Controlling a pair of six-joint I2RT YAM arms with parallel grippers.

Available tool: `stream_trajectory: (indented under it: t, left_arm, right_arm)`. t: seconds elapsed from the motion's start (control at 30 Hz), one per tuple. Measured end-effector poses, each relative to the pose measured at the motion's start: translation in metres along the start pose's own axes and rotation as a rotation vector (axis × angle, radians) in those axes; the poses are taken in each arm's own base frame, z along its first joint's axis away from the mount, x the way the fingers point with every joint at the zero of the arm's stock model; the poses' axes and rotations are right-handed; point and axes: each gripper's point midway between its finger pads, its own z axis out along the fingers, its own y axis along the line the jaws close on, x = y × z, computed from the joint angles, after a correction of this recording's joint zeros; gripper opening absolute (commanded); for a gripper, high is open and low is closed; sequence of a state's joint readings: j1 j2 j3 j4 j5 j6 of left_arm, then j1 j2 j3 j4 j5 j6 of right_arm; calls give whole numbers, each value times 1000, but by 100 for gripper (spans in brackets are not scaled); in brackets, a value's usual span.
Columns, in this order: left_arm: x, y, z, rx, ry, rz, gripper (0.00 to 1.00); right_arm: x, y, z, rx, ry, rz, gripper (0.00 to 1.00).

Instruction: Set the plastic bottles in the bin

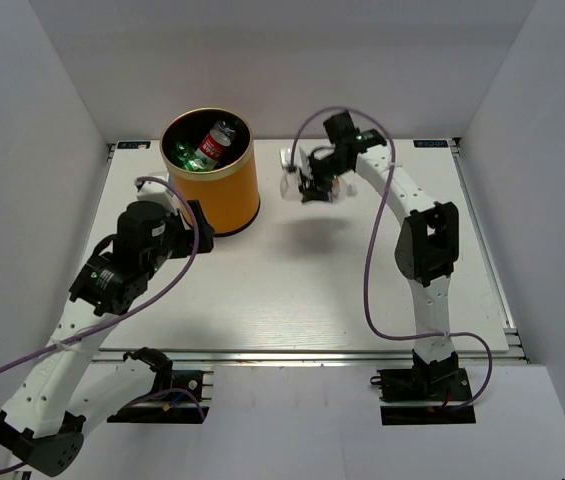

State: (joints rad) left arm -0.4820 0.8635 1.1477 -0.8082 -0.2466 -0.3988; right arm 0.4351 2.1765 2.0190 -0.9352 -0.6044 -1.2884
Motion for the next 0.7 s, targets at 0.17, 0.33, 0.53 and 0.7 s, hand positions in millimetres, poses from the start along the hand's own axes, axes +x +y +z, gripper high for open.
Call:
stream_trajectory:
  t: [0.17,0.33,0.53,0.7]
  left_arm:
    - [61,2,17,13,159,-50,100]
    - [94,5,21,13,244,-78,100]
    - [100,4,15,38,236,-114,100]
    - [100,2,9,57,227,-138,100]
  right_arm:
    - [-141,-65,-70,300,-308,-102,6]
    - [-272,-76,-142,466,-665,-218,11]
    - [-354,-93,-155,521,-990,-264,25]
    - [-354,-112,-81,489,-1056,-156,38]
